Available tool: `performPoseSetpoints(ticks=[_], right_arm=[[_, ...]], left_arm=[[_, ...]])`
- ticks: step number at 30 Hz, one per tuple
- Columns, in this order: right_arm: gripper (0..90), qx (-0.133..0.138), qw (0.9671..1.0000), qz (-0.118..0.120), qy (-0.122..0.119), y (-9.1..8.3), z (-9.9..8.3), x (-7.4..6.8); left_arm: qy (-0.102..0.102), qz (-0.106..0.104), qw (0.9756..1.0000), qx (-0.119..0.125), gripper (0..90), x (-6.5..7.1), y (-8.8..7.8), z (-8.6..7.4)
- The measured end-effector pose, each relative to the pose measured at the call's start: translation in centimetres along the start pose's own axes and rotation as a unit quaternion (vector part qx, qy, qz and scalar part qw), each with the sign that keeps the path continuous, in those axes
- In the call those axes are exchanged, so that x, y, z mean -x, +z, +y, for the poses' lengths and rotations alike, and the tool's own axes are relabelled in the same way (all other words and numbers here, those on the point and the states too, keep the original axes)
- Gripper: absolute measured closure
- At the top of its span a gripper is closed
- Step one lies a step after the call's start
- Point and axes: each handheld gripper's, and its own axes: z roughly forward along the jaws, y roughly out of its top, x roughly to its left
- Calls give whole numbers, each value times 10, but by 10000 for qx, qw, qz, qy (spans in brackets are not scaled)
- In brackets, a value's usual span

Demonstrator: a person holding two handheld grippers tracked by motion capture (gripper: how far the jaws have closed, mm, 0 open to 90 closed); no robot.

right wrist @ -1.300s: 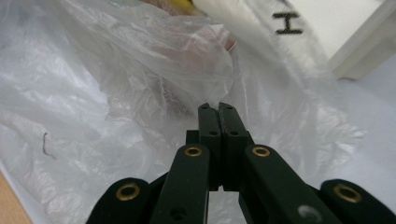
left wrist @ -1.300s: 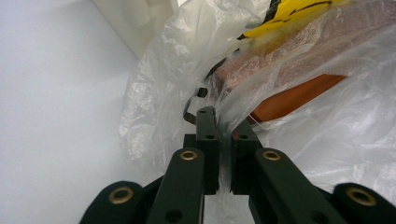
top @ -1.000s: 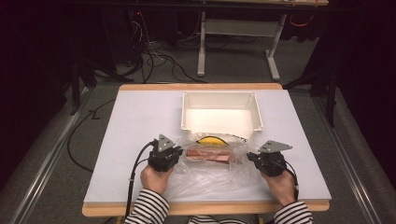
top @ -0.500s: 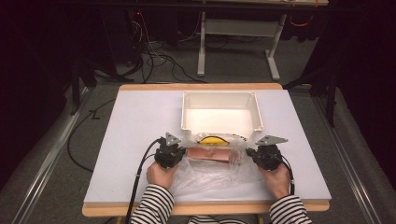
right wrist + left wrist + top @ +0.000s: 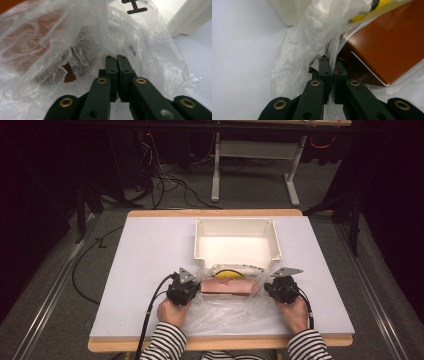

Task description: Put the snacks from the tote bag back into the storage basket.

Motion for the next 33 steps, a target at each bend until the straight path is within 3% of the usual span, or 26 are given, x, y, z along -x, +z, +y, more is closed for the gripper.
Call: performPoseSetpoints(ticks=[6, 13, 17, 22, 25, 29, 33], right_arm=[[716, 144, 9998, -96, 88, -14, -2, -3], [639, 437, 9989, -125, 112, -43, -10, -5], [596, 610, 9980, -13, 191, -61, -17, -7], [537, 811, 9965, 166, -66, -82, -17, -27], [469, 953, 9949, 283, -161, -83, -8, -40], [449, 1019, 9942, 327, -93, -74, 4, -47], [519, 907, 9953, 341, 83, -60, 9, -43]], left_arm=[[-53, -14, 9999, 85, 872, 0, 3, -10], [-55, 16, 9998, 184, 853, 1, 3, -13], [-18, 73, 9998, 200, 847, 2, 3, -14], [-18, 84, 9998, 205, 845, 2, 3, -14], [-16, 89, 9998, 204, 844, 2, 3, -14], [-7, 86, 9997, 208, 842, 2, 3, -14], [19, 107, 9997, 207, 840, 3, 3, -14]])
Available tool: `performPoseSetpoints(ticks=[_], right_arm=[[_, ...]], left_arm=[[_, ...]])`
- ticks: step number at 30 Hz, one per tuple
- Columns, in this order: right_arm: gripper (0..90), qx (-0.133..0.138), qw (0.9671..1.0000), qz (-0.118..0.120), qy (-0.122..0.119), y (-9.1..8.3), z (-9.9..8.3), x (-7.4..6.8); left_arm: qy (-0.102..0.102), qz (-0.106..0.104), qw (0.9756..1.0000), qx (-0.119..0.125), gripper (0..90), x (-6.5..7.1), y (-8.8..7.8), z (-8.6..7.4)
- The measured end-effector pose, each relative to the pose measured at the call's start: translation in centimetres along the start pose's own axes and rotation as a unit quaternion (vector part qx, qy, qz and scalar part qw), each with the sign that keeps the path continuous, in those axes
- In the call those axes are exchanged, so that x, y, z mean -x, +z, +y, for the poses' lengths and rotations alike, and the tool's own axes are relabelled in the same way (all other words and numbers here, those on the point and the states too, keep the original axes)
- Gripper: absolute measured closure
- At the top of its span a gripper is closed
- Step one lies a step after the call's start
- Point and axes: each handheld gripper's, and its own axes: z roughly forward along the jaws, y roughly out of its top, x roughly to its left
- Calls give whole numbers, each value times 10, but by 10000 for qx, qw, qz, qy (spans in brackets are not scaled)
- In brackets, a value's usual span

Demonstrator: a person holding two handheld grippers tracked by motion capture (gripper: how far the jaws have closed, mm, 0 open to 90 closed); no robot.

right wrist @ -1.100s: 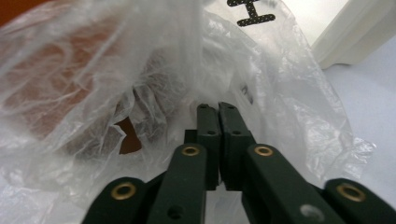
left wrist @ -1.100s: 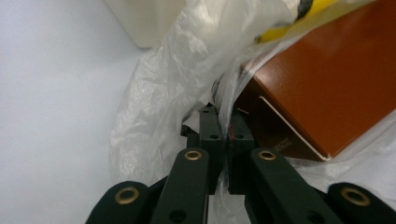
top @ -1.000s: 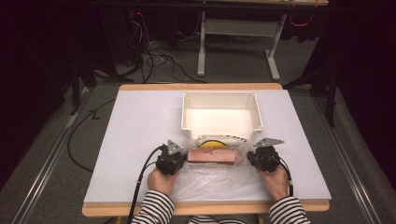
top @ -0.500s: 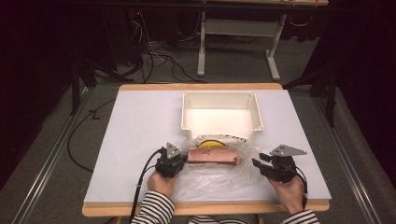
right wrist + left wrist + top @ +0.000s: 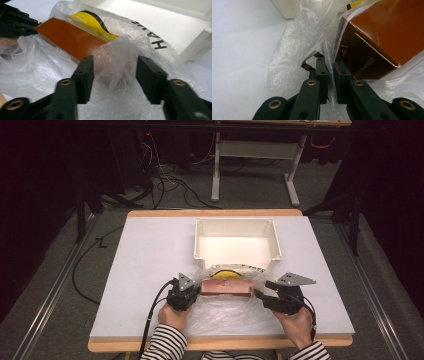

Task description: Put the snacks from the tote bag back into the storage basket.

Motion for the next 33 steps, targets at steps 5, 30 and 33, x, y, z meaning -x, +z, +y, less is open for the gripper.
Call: performPoseSetpoints(ticks=[5, 30, 33], right_arm=[[861, -135, 9996, 79, -237, 7, -4, 1], [558, -394, 9982, -438, 69, -12, -49, 37], [481, -157, 9983, -546, -145, -22, -39, 27]], left_arm=[[-19, -16, 10000, 6, 836, 0, 0, 0], [141, 130, 9998, -10, 831, 4, 0, 0], [118, 122, 9999, -1, 830, 3, 0, 0]])
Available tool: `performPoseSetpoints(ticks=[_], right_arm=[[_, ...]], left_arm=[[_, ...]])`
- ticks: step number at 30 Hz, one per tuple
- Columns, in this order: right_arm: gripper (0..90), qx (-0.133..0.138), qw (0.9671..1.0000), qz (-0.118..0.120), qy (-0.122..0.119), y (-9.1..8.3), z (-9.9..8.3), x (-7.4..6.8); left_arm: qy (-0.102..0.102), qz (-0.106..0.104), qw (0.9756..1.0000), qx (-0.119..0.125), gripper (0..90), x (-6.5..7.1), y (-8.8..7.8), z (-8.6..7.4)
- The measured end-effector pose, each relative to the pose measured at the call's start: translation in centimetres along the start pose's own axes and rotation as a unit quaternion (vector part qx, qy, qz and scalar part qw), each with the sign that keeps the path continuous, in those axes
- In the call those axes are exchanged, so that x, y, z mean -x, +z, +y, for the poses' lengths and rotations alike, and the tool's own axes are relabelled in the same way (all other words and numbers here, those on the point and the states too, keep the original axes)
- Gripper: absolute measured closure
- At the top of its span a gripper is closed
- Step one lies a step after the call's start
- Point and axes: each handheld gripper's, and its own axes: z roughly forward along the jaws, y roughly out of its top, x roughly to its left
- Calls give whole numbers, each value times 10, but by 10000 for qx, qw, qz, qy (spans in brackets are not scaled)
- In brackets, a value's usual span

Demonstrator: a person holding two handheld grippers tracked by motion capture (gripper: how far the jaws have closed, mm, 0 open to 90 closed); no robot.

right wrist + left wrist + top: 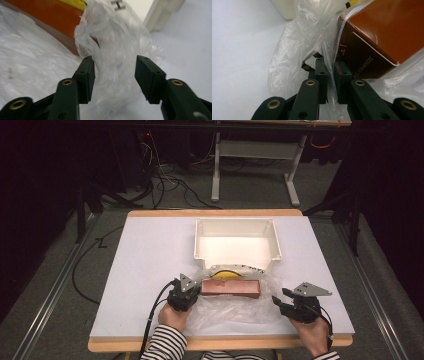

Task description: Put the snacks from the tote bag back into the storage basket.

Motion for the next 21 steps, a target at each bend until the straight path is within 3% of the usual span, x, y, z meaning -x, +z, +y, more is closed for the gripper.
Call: performPoseSetpoints(ticks=[7, 11, 12, 16, 19, 21], right_arm=[[430, 314, 9992, 100, -215, -17, 32, -15], [450, 250, 9991, 14, -331, -4, 49, -19], [463, 177, 9993, -5, -314, 6, 55, -19], [582, -74, 9994, -116, -304, 34, 62, -15], [705, -317, 9992, -145, -168, 52, 60, -9], [806, -266, 9996, -112, -44, 56, 58, -3]], left_arm=[[-4, -8, 10000, 8, 828, 0, 0, 0], [-6, -17, 10000, 8, 828, 0, 0, 0], [-8, -19, 10000, 8, 827, 0, 0, 0], [-16, -30, 10000, -1, 827, -1, 0, 0], [-25, -46, 10000, -4, 827, -1, 0, 0], [-31, -52, 10000, -3, 826, -1, 0, 0]])
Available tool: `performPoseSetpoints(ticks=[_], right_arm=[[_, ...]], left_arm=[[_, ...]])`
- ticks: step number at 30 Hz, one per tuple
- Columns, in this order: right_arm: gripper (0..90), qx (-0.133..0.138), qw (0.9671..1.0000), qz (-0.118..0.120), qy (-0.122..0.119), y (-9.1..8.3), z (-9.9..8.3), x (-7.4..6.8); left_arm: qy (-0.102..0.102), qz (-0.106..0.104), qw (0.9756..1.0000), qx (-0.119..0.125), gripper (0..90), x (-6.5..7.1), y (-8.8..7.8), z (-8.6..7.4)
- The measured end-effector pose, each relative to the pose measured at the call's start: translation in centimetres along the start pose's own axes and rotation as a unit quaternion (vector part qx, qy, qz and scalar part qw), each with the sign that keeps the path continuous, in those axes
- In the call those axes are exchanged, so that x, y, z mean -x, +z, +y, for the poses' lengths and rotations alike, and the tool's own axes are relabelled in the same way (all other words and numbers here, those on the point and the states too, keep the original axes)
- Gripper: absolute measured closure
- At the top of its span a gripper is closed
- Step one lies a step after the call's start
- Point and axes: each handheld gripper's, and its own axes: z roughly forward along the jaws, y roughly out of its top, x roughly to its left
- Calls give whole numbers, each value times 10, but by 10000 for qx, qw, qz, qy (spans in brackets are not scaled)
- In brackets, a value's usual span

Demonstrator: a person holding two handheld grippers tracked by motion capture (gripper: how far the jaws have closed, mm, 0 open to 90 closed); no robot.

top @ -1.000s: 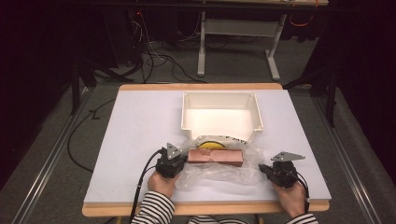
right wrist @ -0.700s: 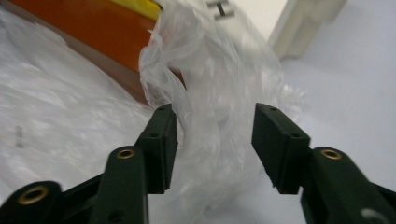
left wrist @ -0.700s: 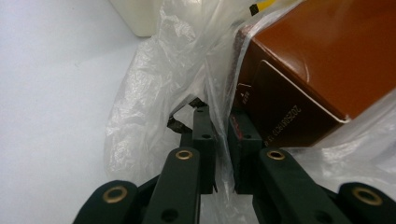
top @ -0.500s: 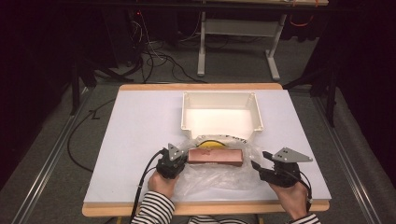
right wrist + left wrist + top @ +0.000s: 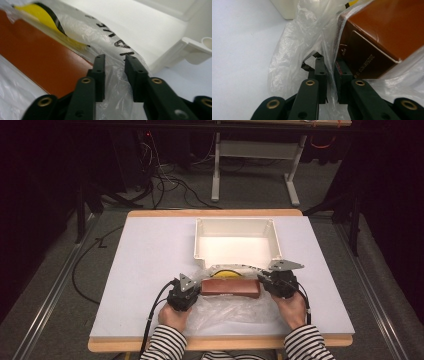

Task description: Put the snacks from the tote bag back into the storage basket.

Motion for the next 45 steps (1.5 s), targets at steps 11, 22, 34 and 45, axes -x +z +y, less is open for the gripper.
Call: performPoseSetpoints(ticks=[11, 22, 34, 45], right_arm=[[900, -511, 9986, 0, 101, 23, -23, 18], [829, -394, 9991, 4, 133, 27, -31, 11], [776, -387, 9992, -18, 64, 30, -32, 8], [558, -121, 9999, -38, 95, 11, -34, 5]], left_arm=[[33, -4, 10000, -41, 887, -8, -1, 1], [-156, -149, 9992, 322, 594, -5, -39, 8], [246, -221, 9994, -120, 499, 20, -39, -2], [144, -261, 9989, -360, 757, 7, -26, -13]])
